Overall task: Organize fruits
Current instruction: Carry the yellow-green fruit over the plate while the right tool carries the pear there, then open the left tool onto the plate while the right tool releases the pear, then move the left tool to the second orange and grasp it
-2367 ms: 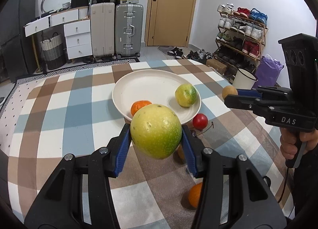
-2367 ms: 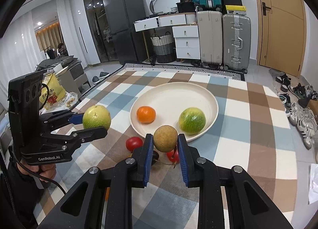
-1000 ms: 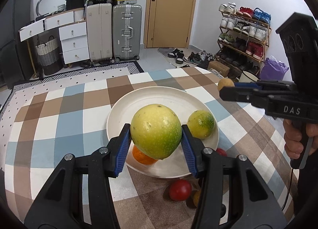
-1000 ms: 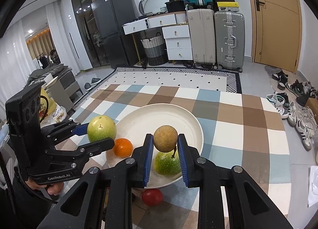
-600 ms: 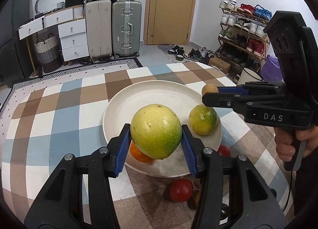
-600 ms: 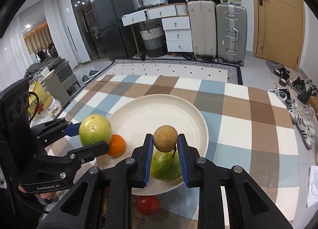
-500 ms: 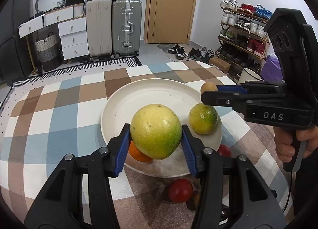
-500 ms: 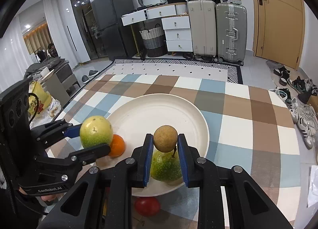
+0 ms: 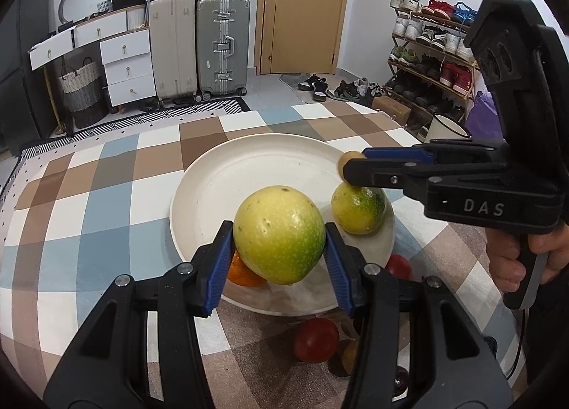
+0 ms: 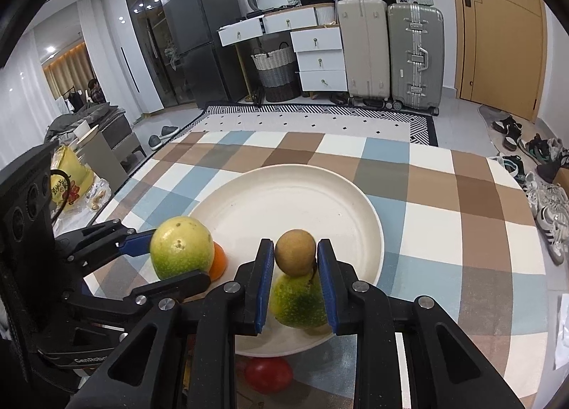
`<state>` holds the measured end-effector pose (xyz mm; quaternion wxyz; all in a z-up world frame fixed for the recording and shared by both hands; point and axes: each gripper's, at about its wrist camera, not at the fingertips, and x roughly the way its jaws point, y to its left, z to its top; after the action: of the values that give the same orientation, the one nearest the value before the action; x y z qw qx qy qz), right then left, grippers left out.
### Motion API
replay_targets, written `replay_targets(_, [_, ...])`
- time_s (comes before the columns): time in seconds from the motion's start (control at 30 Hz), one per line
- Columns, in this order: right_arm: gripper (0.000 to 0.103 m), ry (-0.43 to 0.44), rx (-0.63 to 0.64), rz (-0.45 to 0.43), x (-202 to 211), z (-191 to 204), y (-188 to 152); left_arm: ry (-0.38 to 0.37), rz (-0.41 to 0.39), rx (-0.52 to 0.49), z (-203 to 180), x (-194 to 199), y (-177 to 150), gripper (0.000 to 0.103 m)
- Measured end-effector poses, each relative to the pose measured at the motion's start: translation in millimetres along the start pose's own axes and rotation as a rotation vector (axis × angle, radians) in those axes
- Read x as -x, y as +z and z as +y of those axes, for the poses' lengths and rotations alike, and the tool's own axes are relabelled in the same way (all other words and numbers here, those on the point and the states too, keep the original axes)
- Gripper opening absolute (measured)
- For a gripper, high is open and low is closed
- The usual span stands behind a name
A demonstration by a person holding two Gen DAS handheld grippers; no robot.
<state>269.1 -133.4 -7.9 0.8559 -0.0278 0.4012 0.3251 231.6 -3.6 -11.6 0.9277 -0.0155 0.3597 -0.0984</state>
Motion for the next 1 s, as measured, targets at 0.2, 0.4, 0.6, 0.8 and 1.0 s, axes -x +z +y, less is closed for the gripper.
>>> replay_targets(0.2, [0.031, -0.019, -0.014, -0.016, 9.5, -2.8, 3.1, -0.012, -0.021, -0.008, 0.8, 9.1, 2.9, 0.05])
replay_targets(0.4, [0.055, -0.02, -0.029, -0.048, 27.0, -5.5, 6.2, 0.05, -0.056, 0.005, 4.8, 21.0, 3.7, 0.082])
replay_targets(0.6, [0.094, -0.012, -0.049, -0.081, 48.9, -3.7, 3.4, 0.058, -0.069, 0.045, 16.1, 41.1, 0.7, 0.083])
replay_targets(0.8, [0.102, -0.024, -0.031, -0.068, 69.9, 4.4, -14.5, 0.08, -0.105, 0.029, 12.5, 73.2, -15.8, 0.1])
replay_targets(1.0, [0.102, -0.037, -0.013, -0.063, 88.2, 12.5, -34.9, 0.092, -0.129, 0.033, 8.9, 100.3, -31.1, 0.101])
